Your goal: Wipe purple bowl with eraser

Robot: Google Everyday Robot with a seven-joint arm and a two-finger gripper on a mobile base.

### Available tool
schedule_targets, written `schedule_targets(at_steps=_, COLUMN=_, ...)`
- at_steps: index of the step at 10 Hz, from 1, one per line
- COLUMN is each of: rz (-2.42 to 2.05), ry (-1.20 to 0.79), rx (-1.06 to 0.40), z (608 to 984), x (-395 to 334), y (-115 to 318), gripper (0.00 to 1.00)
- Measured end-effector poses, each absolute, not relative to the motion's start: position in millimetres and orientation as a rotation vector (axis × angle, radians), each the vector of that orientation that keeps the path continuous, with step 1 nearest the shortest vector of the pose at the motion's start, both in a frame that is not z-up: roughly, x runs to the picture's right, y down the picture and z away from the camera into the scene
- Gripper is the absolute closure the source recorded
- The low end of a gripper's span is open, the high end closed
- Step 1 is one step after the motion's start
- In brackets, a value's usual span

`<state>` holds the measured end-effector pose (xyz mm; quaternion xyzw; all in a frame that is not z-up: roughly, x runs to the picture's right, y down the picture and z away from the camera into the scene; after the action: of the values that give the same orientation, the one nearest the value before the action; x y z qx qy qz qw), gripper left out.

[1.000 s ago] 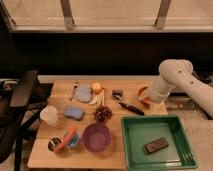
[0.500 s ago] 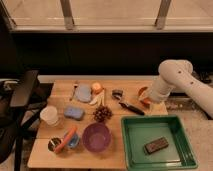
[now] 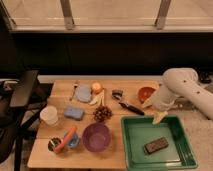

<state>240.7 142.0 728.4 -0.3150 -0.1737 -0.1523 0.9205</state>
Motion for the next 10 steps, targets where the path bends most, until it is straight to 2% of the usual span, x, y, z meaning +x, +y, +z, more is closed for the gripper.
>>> schedule_targets(at_steps=3, rz=-0.289, ry=-0.351, rx=-0.67, z=739, x=251, y=181, gripper=0.38)
schedule_targets(at_steps=7, rz=-0.202, ry=-0.336, rx=-0.691, z=730, x=287, y=217, gripper=0.38)
schedule_targets(at_steps=10, rz=-0.2, ry=-0.338, rx=-0.687, z=731, x=286, y=217, gripper=0.38)
